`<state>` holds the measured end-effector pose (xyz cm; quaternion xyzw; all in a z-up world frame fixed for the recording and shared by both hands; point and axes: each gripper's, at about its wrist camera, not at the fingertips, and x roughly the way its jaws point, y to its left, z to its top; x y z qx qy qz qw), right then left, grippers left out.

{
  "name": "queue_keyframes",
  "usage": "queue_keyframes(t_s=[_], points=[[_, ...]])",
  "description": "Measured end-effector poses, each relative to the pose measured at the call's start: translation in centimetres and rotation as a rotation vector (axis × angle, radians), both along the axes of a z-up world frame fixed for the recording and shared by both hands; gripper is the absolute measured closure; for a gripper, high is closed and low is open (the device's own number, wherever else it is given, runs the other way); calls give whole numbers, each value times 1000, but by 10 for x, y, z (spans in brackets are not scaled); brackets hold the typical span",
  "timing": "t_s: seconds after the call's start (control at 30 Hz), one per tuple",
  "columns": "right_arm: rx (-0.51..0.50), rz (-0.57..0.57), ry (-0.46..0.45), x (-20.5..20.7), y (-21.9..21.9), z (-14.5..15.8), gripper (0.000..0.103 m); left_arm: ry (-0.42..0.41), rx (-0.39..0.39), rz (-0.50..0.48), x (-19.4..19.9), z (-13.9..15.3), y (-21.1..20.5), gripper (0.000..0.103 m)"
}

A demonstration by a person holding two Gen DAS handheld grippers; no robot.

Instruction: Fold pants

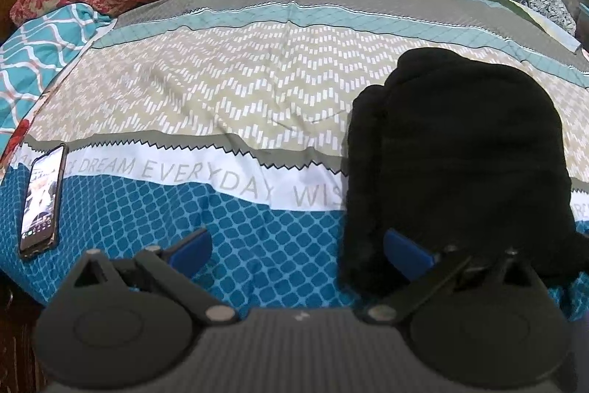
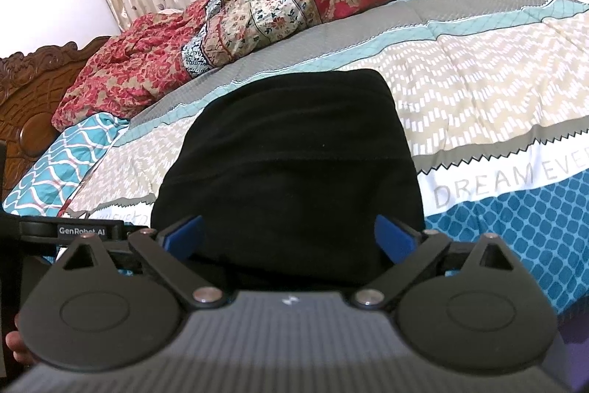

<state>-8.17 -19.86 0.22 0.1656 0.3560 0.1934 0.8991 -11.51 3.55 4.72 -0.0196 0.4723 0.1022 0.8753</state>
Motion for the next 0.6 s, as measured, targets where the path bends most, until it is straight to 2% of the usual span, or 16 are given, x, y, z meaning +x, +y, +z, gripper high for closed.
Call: queue_keyframes(t_s=[0.37,0.6], points=[[-6,-38,-15,0,-2,1,11,16,18,12,1,-6,5,0],[-7,-43,-8,0,-2,0,11,23,13,17,2,-8,8,0]])
